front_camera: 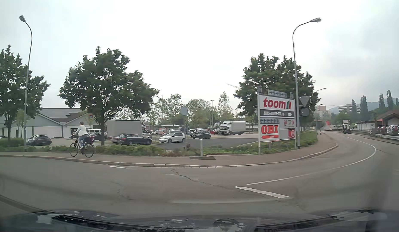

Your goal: Follow the waypoints while adhering to traffic rules and regulations

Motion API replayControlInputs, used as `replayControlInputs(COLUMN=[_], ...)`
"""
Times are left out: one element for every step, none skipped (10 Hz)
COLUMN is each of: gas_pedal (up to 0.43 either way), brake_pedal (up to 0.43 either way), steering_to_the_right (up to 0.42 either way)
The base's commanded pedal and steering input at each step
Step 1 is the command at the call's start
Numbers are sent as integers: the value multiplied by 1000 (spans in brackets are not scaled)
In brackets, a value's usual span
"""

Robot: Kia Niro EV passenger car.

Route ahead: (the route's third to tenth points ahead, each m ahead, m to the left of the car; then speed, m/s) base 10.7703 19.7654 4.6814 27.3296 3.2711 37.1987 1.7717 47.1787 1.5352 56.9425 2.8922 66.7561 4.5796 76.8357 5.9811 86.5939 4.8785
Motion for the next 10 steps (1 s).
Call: replayControlInputs(gas_pedal=[0, 0, 0, 0, 0, 0, 0, 0, 20, 20], brake_pedal=[0, 0, 0, 0, 0, 0, 0, 0, 0, 0], steering_to_the_right=[-367, -379, -387, -393, -391, -386, -383, -383, -383, -383])
